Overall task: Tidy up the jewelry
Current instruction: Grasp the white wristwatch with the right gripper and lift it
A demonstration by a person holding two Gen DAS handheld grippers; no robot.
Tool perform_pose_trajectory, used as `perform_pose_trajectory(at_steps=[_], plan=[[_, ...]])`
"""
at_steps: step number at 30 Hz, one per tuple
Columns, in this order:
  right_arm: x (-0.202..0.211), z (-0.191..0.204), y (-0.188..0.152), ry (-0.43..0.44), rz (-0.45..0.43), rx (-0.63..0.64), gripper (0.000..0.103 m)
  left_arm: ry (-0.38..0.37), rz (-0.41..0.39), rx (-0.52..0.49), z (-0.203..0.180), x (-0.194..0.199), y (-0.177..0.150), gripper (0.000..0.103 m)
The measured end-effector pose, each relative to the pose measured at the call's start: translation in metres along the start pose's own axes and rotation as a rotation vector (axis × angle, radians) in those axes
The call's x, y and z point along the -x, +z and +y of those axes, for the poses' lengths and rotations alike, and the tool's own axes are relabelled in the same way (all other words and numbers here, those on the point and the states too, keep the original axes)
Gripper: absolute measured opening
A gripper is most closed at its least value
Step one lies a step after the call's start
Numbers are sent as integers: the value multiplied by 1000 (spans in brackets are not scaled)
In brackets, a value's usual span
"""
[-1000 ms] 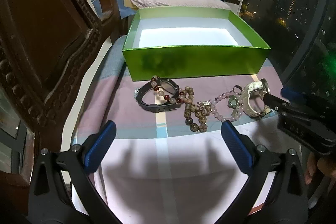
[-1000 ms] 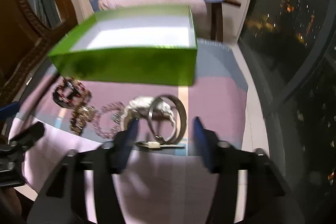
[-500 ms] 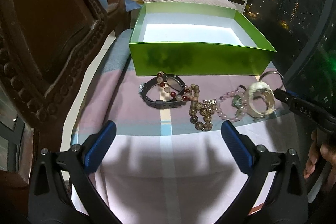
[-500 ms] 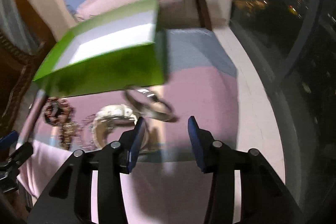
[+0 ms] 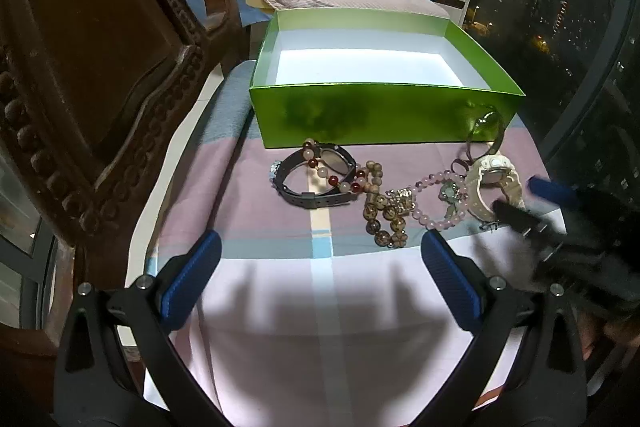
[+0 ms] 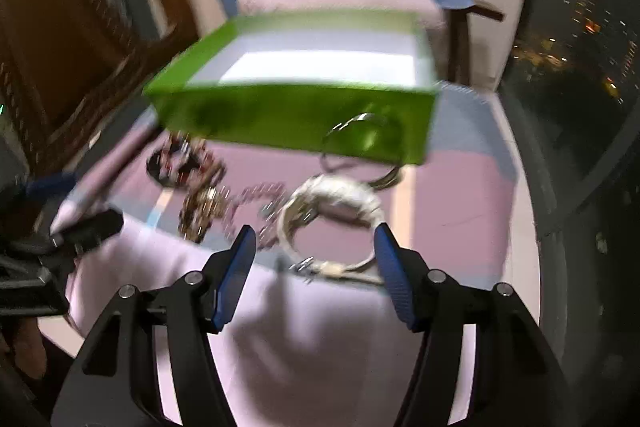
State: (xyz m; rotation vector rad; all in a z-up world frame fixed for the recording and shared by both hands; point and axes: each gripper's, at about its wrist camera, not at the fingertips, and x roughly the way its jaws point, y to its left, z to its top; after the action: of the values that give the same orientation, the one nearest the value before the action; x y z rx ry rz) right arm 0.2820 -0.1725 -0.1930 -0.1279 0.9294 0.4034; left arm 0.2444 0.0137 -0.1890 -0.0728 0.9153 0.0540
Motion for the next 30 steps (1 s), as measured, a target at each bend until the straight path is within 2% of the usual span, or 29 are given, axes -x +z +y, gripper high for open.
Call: perform_pose_trajectory(at_steps=[2,5,9,14,16,19,21,22,30], plan=[[-3,5,-2,4,1,12,59,-1,4,-3,0,-1,1,99],[-6,7,1,18,-7,12,49,-1,6,-2,0,-1,1,99],[1,-8,11,-19,-71,-45,49,0,7,3,2,-1,1,99],[-16,-27,18,-69,-18,-61,49,-3,11,2,3,-2,1,99],[-25,-32,20,-36,9,-70,48,-4,14,2,3,-3,1,99],[-35,-31,22,-5,40,-56,36,-5,13,-1,3,-3,1,99],[-36,-30,22,-16,32,-55,24,-4,13,-1,4,-4,1,99],[-36,-31,21,-11,30,-59,21,-3,14,-1,4,-4,0,99],[-11,-32,15,18,9,-79,20,-4,20,2,8,-6,-1,99]])
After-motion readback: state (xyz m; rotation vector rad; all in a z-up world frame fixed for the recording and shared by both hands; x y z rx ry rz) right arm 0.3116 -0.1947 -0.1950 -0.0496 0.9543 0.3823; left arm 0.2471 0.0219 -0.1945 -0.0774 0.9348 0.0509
